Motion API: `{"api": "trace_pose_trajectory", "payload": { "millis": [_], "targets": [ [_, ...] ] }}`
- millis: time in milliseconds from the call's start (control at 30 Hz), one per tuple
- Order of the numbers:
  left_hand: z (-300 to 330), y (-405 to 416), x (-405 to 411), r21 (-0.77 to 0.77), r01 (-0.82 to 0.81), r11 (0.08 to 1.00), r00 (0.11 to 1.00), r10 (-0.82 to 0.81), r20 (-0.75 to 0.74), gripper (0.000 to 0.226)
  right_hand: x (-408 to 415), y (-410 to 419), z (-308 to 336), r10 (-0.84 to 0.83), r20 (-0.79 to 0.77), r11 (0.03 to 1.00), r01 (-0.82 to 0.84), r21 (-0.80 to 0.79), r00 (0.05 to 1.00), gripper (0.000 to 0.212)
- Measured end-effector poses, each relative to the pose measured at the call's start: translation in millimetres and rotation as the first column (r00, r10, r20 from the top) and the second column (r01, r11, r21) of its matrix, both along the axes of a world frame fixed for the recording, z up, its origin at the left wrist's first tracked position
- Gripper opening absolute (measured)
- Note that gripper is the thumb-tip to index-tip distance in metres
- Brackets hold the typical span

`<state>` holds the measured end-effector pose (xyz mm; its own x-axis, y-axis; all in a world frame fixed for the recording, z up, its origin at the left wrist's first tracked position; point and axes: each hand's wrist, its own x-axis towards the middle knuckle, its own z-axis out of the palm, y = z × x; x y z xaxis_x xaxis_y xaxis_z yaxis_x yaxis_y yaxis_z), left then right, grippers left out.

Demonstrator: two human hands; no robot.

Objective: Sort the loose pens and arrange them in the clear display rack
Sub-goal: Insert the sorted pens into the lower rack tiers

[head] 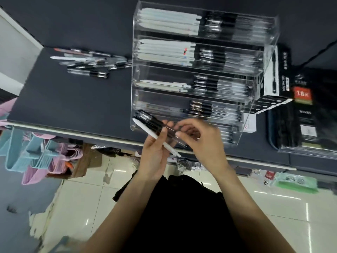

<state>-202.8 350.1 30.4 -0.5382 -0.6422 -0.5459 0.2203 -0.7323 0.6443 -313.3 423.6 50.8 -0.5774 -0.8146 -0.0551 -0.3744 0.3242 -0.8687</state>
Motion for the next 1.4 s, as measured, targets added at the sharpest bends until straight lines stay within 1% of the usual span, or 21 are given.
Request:
{"api": "trace_pose_trajectory", "payload": {
  "millis": [67, 133, 233, 267, 300, 333, 400, 467, 533, 600, 667, 733, 800, 967, 1067, 1133, 1167, 1233, 1300, 1367, 1400],
  "targets": [
    [-3, 16, -9, 0.024, 0.008, 1.0, 1.0, -0.009, 0.011, 0.02, -6, 12, -6, 0.025, -0.053, 0.998, -0.022, 0.052, 0.998, 0.023],
    [-5, 27, -15, 0.023, 0.014, 1.0, 0.999, -0.015, 0.03, 0.022, -13, 20, -10, 0.075, -0.09, 0.993, -0.067, 0.093, 0.993, 0.023],
    [-8, 38, -18, 0.02, 0.027, 0.999, 0.998, -0.028, 0.052, 0.023, -29, 31, -11, 0.167, -0.021, 0.974, -0.162, 0.157, 0.986, 0.016],
    [-9, 40, -18, 0.023, 0.012, 1.0, 0.998, -0.013, 0.065, 0.024, -37, 35, -11, 0.175, -0.047, 0.969, -0.164, 0.185, 0.983, 0.014],
    [-12, 42, -18, 0.02, -0.015, 1.0, 0.998, 0.014, 0.064, 0.023, -46, 41, -12, 0.16, -0.118, 0.969, -0.133, 0.21, 0.98, 0.013],
    [-14, 42, -16, 0.011, -0.046, 0.999, 0.998, 0.046, 0.052, 0.022, -56, 47, -12, 0.133, -0.225, 0.971, -0.081, 0.225, 0.965, 0.012],
    [-19, 38, -11, 0.001, -0.095, 0.995, 0.995, 0.095, 0.014, 0.023, -73, 56, -12, 0.115, -0.44, 0.966, 0.002, 0.257, 0.891, 0.011],
    [-24, 32, -6, 0.016, -0.118, 0.993, 0.992, 0.118, -0.033, 0.025, -83, 59, -16, 0.187, -0.567, 0.938, 0.025, 0.345, 0.802, 0.01],
    [-27, 30, -3, 0.047, -0.142, 0.989, 0.988, 0.145, -0.059, 0.025, -87, 55, -26, 0.328, -0.609, 0.876, 0.009, 0.482, 0.722, 0.01],
    [-27, 31, -3, 0.066, -0.164, 0.984, 0.984, 0.168, -0.065, 0.025, -87, 50, -36, 0.43, -0.661, 0.837, 0.004, 0.547, 0.615, 0.004],
    [-27, 32, -3, 0.069, -0.167, 0.983, 0.982, 0.172, -0.072, 0.024, -85, 48, -40, 0.499, -0.677, 0.806, -0.001, 0.593, 0.54, 0.02],
    [-28, 33, -2, 0.075, -0.166, 0.983, 0.982, 0.172, -0.08, 0.023, -84, 47, -41, 0.554, -0.692, 0.757, 0.067, 0.65, 0.463, 0.032],
    [-30, 33, -2, 0.085, -0.16, 0.983, 0.982, 0.167, -0.084, 0.023, -85, 46, -41, 0.579, -0.714, 0.749, 0.089, 0.657, 0.395, 0.035],
    [-31, 37, -3, 0.102, -0.145, 0.984, 0.982, 0.155, -0.105, 0.023, -84, 45, -43, 0.609, -0.743, 0.771, 0.017, 0.637, 0.278, 0.035],
    [-30, 37, -2, 0.105, -0.133, 0.986, 0.982, 0.145, -0.118, 0.024, -83, 45, -46, 0.653, -0.719, 0.731, 0.051, 0.68, 0.237, 0.035],
    [-31, 37, -1, 0.12, -0.131, 0.984, 0.98, 0.147, -0.133, 0.025, -83, 44, -48, 0.642, -0.733, 0.739, 0.074, 0.669, 0.224, 0.035],
    [-31, 37, -1, 0.132, -0.131, 0.983, 0.979, 0.149, -0.138, 0.025, -84, 44, -49, 0.616, -0.755, 0.762, 0.071, 0.643, 0.225, 0.035],
    [-32, 36, 0, 0.147, -0.124, 0.981, 0.978, 0.146, -0.15, 0.026, -83, 45, -49, 0.55, -0.791, 0.816, 0.029, 0.577, 0.269, 0.036],
    [-32, 36, 0, 0.151, -0.113, 0.982, 0.977, 0.137, -0.163, 0.027, -80, 45, -47, 0.51, -0.8, 0.843, 0.003, 0.539, 0.316, 0.037],
    [-32, 37, -1, 0.161, -0.108, 0.981, 0.976, 0.135, -0.17, 0.027, -77, 43, -44, 0.465, -0.806, 0.863, 0.016, 0.505, 0.368, 0.036],
    [-31, 37, -2, 0.162, -0.104, 0.981, 0.976, 0.132, -0.171, 0.028, -74, 42, -41, 0.421, -0.804, 0.879, 0.029, 0.476, 0.419, 0.034]
  ]
}}
